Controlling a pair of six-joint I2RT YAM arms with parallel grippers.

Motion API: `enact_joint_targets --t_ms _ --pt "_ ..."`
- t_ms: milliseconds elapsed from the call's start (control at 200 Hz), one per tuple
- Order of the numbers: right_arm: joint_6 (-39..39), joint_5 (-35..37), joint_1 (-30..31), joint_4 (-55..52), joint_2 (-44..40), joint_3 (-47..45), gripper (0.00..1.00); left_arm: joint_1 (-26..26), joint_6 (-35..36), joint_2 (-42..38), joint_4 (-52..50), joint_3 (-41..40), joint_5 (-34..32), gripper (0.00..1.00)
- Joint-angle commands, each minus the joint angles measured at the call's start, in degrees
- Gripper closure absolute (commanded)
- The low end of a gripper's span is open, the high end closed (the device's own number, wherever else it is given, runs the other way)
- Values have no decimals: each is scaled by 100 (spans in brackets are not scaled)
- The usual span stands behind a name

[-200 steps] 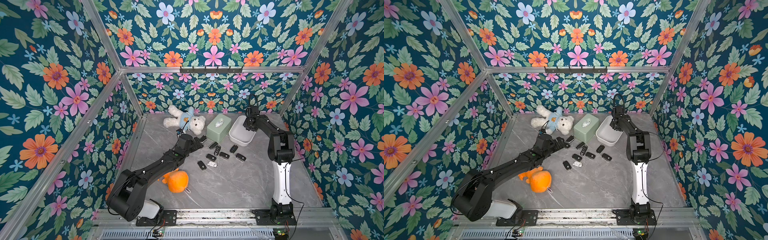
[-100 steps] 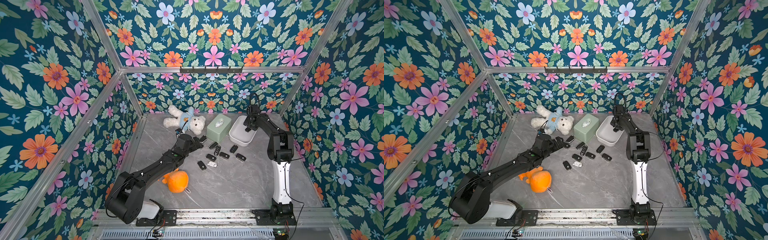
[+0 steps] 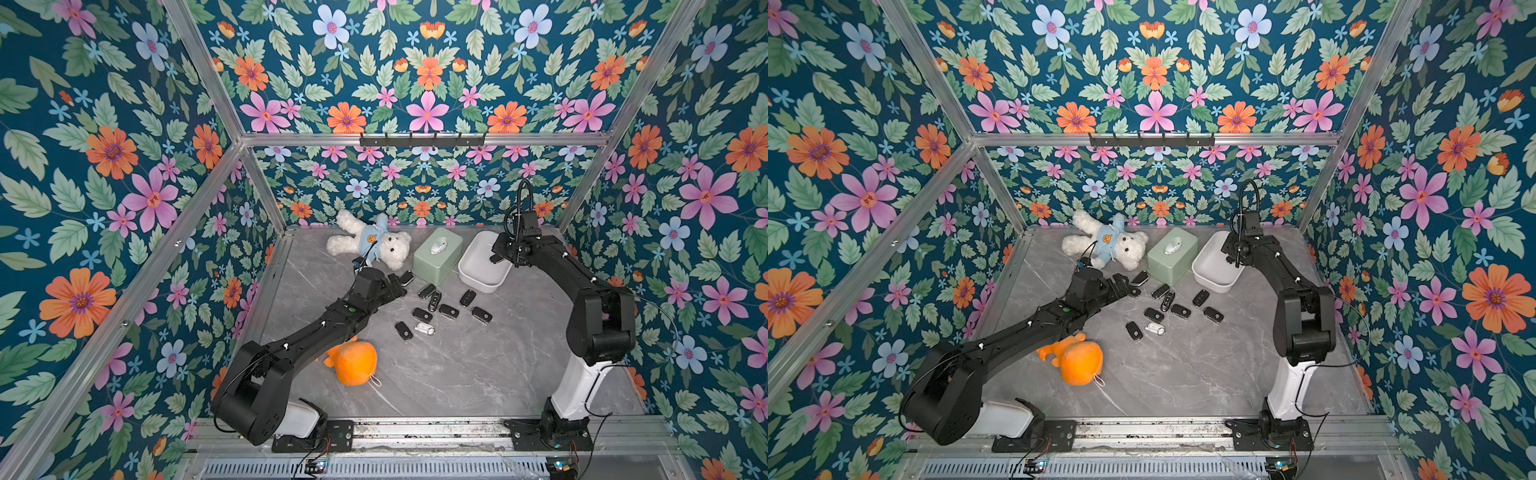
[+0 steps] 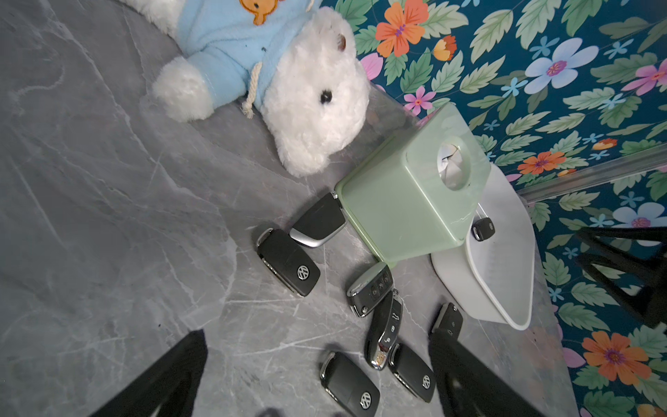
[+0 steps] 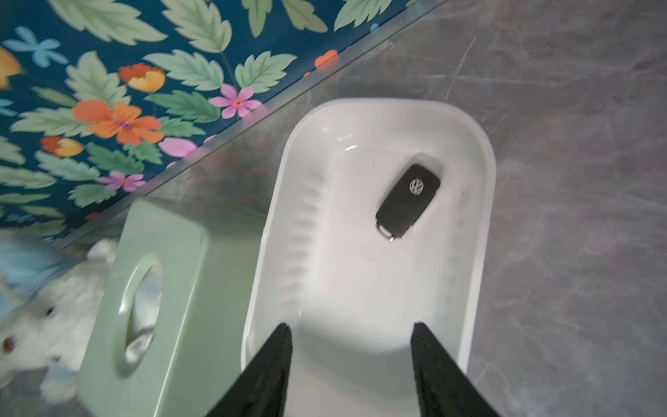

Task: Place the car key into the storage box
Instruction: Place the car key in the storage box, then pick up the car key from the center of the board.

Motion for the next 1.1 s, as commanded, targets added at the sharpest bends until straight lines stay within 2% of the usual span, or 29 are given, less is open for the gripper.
enact_joint_targets --t_ms 0,195,345,540,810,1095 --pt "-129 -726 44 546 -738 -850 44 6 -37 130 167 15 259 1" --pt "-256 -1255 314 626 -1999 -2184 37 4 -282 587 520 49 724 0" --pt "-513 -1275 713 239 -2530 -2774 35 -3 -534 858 731 55 1032 0" --pt "-634 -1326 1073 65 -3068 -3532 29 -7 -604 829 688 -24 1182 0" --pt "-1005 -897 1150 -445 -2883 -3633 29 -3 -377 563 236 -20 1135 0" --pt "-1515 -285 1156 -763 -1957 -3014 29 1 -389 402 180 -90 1133 0"
